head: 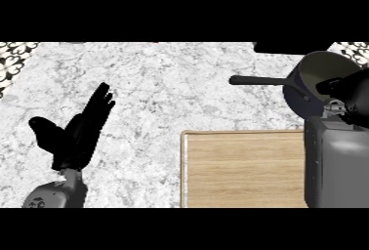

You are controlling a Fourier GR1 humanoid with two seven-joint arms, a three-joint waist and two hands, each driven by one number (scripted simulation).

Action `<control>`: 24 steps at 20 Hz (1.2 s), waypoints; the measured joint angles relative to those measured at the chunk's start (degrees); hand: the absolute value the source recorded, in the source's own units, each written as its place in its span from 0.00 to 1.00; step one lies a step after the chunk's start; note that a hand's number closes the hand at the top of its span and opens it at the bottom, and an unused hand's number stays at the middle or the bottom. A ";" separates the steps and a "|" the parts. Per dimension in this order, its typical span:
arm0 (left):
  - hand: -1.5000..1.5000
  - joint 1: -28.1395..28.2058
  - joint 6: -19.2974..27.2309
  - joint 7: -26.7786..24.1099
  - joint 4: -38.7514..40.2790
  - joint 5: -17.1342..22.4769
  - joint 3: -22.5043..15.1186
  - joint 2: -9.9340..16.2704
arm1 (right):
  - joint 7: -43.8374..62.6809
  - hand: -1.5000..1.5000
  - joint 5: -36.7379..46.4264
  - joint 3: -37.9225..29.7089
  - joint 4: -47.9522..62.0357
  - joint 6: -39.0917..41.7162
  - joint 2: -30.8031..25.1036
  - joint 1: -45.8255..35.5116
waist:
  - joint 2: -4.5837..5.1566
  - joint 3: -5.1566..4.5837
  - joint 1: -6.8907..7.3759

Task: Pick the bell pepper from the tray and place it in the pot

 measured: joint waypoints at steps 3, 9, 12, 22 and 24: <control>0.50 -1.04 -0.17 0.07 0.33 -0.27 -0.81 -0.41 | 0.36 1.00 4.71 -1.17 2.68 1.66 0.00 -6.73 | 0.30 0.17 1.14; 0.50 -2.22 -0.33 -0.58 1.46 -0.44 -1.32 -1.02 | 0.83 1.00 10.15 -7.93 8.86 3.31 0.00 -17.94 | 0.80 0.42 1.93; 0.50 -2.81 0.02 -0.91 1.85 -0.67 -1.38 -1.42 | 1.01 1.00 12.04 -12.27 11.84 3.24 0.00 -21.48 | 0.99 0.51 1.92; 0.50 -3.16 0.44 0.12 1.49 -0.47 -0.65 -1.39 | 1.54 1.00 11.71 -24.85 23.21 -0.30 0.00 -26.30 | 0.95 0.69 1.03; 0.50 -3.52 0.40 0.16 1.70 -0.36 -0.27 -1.19 | 1.68 1.00 9.51 -27.45 24.48 -1.89 0.00 -26.41 | 1.01 0.73 0.91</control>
